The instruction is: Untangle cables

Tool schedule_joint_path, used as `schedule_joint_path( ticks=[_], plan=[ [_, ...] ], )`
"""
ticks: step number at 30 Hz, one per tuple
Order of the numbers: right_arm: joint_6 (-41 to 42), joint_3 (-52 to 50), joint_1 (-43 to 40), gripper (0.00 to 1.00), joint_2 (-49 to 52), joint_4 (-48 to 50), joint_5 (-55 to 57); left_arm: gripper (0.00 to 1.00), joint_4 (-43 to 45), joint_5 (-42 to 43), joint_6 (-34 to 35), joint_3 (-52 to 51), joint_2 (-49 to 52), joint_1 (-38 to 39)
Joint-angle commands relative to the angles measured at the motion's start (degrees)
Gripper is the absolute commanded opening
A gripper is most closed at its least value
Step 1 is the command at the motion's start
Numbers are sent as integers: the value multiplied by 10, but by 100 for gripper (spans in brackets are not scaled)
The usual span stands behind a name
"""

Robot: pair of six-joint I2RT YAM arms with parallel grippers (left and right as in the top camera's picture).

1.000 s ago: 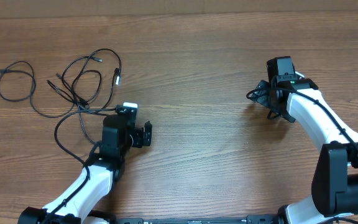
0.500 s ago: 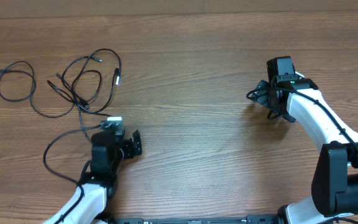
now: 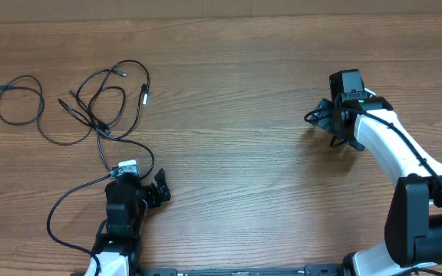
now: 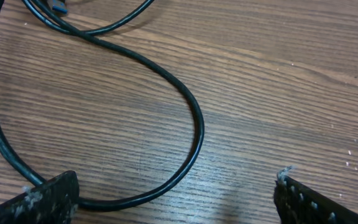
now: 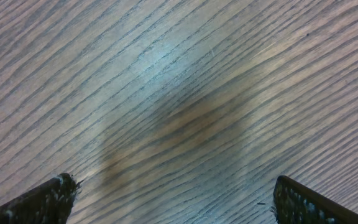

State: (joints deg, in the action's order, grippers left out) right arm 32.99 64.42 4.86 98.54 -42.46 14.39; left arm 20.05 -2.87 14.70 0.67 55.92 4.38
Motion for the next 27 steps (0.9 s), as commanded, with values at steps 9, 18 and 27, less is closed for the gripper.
schedule_joint_path(
  ticks=[9, 18, 27],
  plan=[
    [-1, -2, -2, 100, 0, 3, 8, 100, -61, -1, 8, -4, -63, -4],
    [-1, -2, -2, 100, 0, 3, 8, 100, -114, -1, 7, -4, -106, -4],
    [-1, -2, -2, 100, 0, 3, 8, 99, -243, -4, -23, -4, -280, -2]
  ],
)
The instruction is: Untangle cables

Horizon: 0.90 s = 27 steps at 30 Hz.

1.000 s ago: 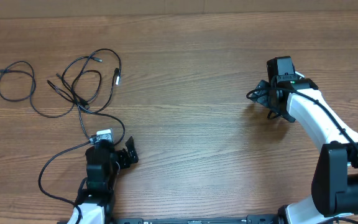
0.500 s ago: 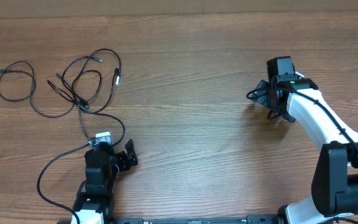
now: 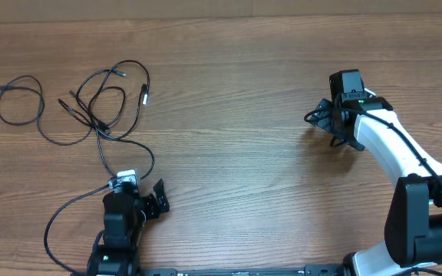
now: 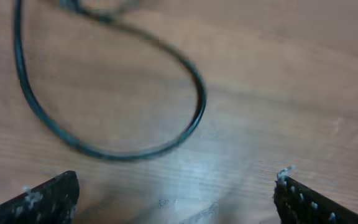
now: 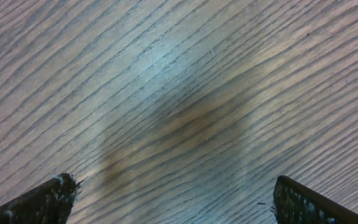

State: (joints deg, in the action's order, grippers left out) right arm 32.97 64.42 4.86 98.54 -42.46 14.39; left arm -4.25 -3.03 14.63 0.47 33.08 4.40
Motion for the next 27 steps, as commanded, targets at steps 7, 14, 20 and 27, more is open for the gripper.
schedule_joint_path(
  ticks=[7, 14, 20, 27],
  plan=[
    [-1, -2, -2, 100, 0, 3, 8, 100, -2, 5, -33, -2, -127, -3],
    [-1, -2, -2, 100, 0, 3, 8, 99, -3, 12, -62, -2, -201, -3],
    [-1, -2, -2, 100, 0, 3, 8, 99, -4, 17, -74, -2, -283, -3],
    [-1, -2, -2, 100, 0, 3, 8, 100, -5, 21, -96, -2, -328, -3]
  ],
)
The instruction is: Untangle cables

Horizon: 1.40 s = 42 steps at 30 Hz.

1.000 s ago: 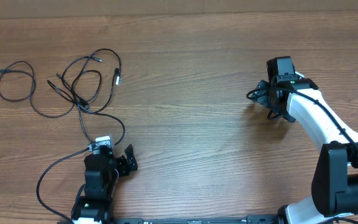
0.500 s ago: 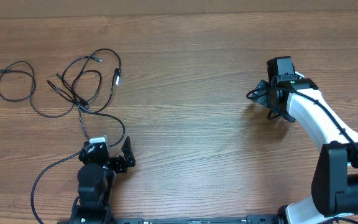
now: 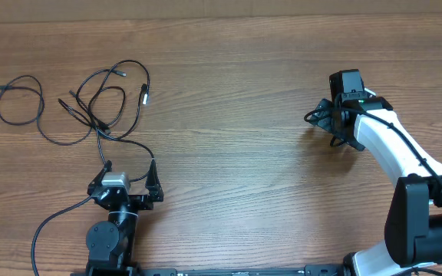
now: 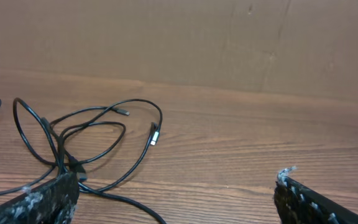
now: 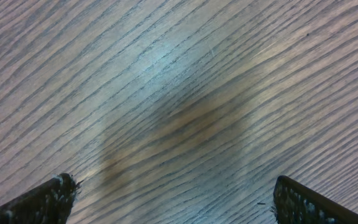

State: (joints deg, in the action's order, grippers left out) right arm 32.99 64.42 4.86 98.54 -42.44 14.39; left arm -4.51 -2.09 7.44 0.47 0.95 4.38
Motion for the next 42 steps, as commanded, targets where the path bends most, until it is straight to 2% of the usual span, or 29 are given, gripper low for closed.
schedule_joint_path(
  ticks=[1, 42],
  plan=[
    [-1, -2, -2, 100, 0, 3, 8, 99, -3, 13, -24, -2, -7, -3],
    [-1, -2, -2, 100, -9, 3, 8, 100, 0, 15, -21, -2, -7, -3]
  ],
)
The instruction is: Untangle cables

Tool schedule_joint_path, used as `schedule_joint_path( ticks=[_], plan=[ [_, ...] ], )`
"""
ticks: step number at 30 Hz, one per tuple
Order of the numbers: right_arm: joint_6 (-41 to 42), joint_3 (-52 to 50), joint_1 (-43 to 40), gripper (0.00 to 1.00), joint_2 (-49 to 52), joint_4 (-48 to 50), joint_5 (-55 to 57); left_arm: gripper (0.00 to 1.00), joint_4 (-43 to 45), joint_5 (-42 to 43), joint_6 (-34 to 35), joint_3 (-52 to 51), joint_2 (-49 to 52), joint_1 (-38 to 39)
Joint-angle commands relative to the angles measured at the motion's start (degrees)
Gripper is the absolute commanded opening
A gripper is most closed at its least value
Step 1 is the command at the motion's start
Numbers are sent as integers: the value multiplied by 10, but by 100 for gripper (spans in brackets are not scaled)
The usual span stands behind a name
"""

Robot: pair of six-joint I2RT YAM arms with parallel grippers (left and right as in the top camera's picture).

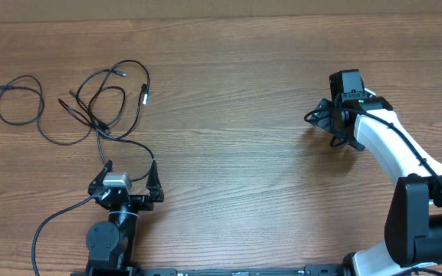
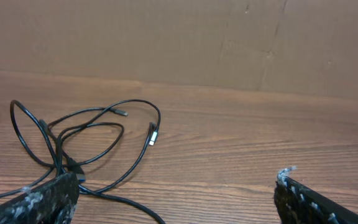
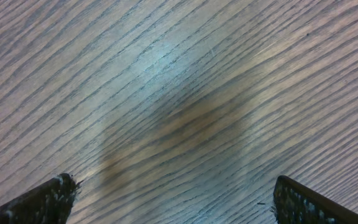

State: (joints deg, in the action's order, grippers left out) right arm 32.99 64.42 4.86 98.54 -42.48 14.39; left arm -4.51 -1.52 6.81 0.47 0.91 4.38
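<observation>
A tangle of thin black cables (image 1: 104,103) lies at the far left of the table, with a silver-tipped plug (image 1: 145,95) on its right side. In the left wrist view the tangle (image 2: 73,134) and the plug (image 2: 152,135) lie ahead. A separate black loop (image 1: 18,100) lies further left. One thicker black cable (image 1: 133,146) runs from the tangle towards my left gripper (image 1: 126,181), which is open and level, facing the tangle. Nothing sits between its fingers in the left wrist view (image 2: 174,186). My right gripper (image 1: 332,126) points down at bare wood, open and empty (image 3: 173,186).
The wooden table (image 1: 236,169) ends in a brown wall (image 2: 229,37) at the far side. A black cable (image 1: 41,230) trails from beside the left arm to the near left edge. The right arm (image 1: 394,149) reaches in from the near right.
My left gripper was open and tilted down over a loop of the thicker cable at the near left. It then stood slightly further back, the view blurred. After that it was level and facing the tangle, where it remains. The right arm has not moved.
</observation>
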Motion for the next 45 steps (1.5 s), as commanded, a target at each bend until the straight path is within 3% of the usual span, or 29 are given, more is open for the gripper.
schedule_joint_path(
  ticks=[1, 6, 17, 25, 30, 45],
  plan=[
    [-1, -2, -1, 100, -15, 3, 8, 100, 0, 9, -15, -2, -6, -3],
    [-1, -2, -1, 100, -80, 3, 8, 100, 0, 9, -15, -2, -6, -3],
    [-1, -2, -1, 100, -369, 3, 8, 100, 0, 9, -15, -2, -6, -3],
    [-1, -2, -1, 100, -502, 2, 8, 99, 0, 9, -15, -2, -6, -3],
    [-1, -2, -1, 100, -538, -10, 8, 100, 0, 9, -15, -2, -6, -3],
    [-1, -14, -1, 100, -511, -49, 8, 100, 0, 9, -15, -2, -6, -3]
  ],
)
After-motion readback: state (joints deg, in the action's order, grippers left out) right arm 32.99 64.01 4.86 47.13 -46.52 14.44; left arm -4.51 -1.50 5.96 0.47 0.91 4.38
